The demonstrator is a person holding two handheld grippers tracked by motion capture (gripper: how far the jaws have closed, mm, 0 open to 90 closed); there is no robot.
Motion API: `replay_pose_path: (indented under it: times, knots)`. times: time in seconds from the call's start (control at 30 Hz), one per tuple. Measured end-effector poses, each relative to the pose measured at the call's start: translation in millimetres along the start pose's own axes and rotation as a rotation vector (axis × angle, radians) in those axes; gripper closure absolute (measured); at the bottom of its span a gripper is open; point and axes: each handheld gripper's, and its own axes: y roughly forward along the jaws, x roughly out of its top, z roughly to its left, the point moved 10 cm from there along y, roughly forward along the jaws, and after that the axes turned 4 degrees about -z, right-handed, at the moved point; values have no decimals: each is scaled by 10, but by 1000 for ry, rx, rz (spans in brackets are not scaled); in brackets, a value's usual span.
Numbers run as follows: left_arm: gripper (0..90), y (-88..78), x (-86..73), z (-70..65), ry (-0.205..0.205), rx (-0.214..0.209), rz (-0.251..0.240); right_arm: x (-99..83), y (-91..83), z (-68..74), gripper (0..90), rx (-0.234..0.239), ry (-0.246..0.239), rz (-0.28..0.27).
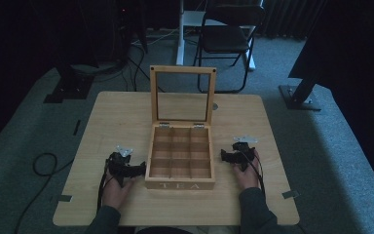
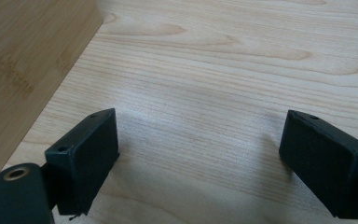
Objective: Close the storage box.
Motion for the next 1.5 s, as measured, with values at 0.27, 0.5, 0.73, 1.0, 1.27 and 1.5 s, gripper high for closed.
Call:
replay_pose_path:
  times: [0.27, 0.5, 0.73, 1.0, 1.27, 1.5]
  knots:
    - [16, 0, 0, 0, 0, 0, 0, -7, -8, 4, 111, 5, -2, 1]
    - [16, 0, 0, -1, 0, 0, 0, -11, -13, 3, 113, 2, -1, 1]
    - [16, 0, 0, 0, 0, 0, 0, -7, -19, 0, 141, 3, -3, -6]
    - [16, 0, 0, 0, 0, 0, 0, -12, -21, 6, 134, 14, -13, -3]
    - [16, 1, 1, 0, 0, 0, -1, -3, -71, 40, 309, 37, -31, 21]
    - [16, 4, 4, -4, 0, -3, -1, -10, -129, 60, 452, 62, -27, 41]
